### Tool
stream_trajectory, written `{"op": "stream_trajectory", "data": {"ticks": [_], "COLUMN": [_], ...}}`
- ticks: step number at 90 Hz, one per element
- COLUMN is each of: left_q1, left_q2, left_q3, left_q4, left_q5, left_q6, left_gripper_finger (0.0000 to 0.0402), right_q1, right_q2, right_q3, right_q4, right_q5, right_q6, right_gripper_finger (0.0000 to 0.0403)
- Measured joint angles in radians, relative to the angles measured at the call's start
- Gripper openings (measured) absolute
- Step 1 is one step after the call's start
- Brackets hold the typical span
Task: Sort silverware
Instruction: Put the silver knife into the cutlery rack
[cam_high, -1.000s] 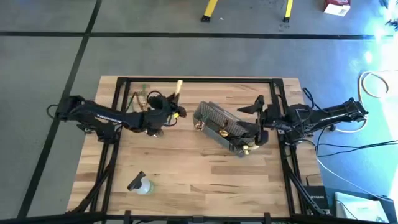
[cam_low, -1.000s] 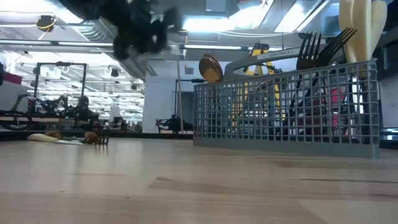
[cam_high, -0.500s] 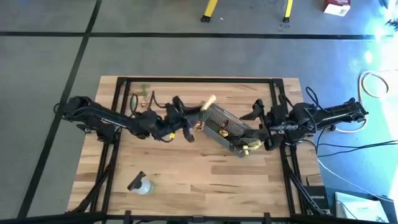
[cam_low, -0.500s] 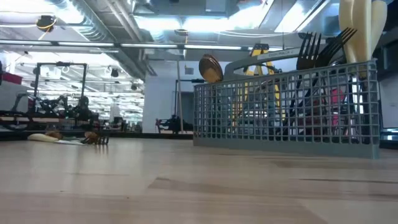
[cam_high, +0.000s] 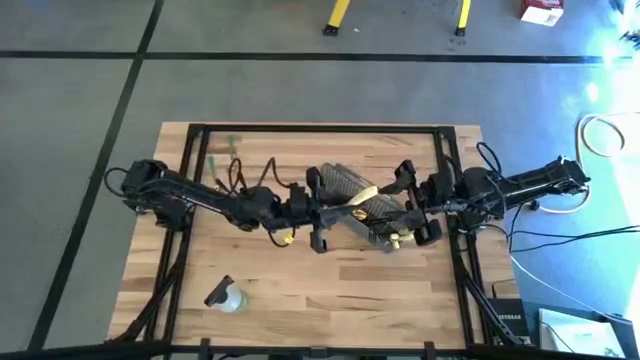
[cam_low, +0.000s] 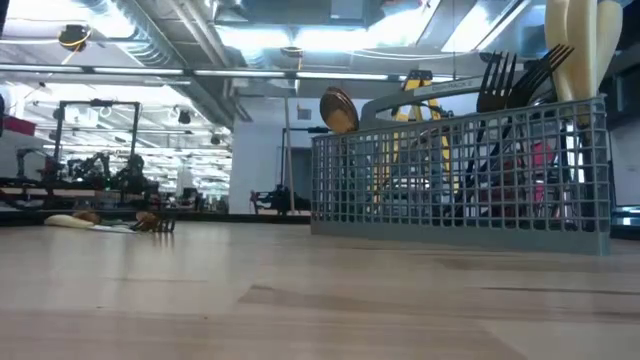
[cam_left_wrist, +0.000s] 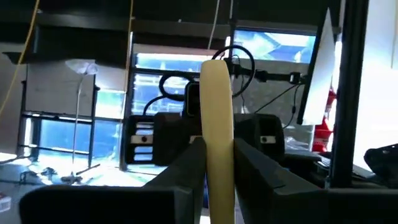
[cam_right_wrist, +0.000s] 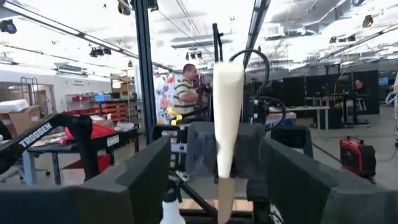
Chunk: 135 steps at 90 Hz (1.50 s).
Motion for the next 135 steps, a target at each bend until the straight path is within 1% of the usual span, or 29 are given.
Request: {"op": "stream_trajectory", "data": {"ticks": [25,39,54,69,93,114,124,135], "left_q1": [-0.003,-0.003,-0.003,-0.003,-0.003,-0.003,-0.003,-0.003], "left_q2": [0.000,0.000,0.000,0.000,0.000,0.000,0.000,0.000], "left_q3": [0.007,0.007,0.006,0.006,0.006,0.006,0.006,0.006], "left_q4": [-0.001,0.000,-0.001,-0.009,-0.025,-0.032,-0.036,-0.038], "left_q5": [0.015,0.015,0.015,0.014,0.012,0.011,0.006,0.000], "left_q6": [0.000,0.002,0.003,0.005,0.018,0.023,0.038,0.045], "left_gripper_finger": [0.0054,0.0054,0.0054,0.0054,0.0054,0.0054,0.0054,0.0054], "right_q1": [0.000,-0.001,-0.022,-0.021,-0.021,-0.020,-0.020,-0.020], "right_q2": [0.040,0.066,0.106,0.159,0.233,0.248,0.245,0.245], "right_q3": [0.000,0.000,0.023,0.077,0.146,0.158,0.158,0.158], "right_q4": [0.075,0.115,0.113,0.113,0.102,0.101,0.105,0.082], "right_q5": [0.002,0.048,0.051,0.054,0.029,0.037,0.037,0.037], "right_q6": [-0.009,-0.019,-0.018,-0.038,-0.043,-0.041,-0.037,-0.026], "right_gripper_finger": [0.0230,0.0230,0.0230,0.0230,0.0230,0.0229,0.0215,0.0179]}}
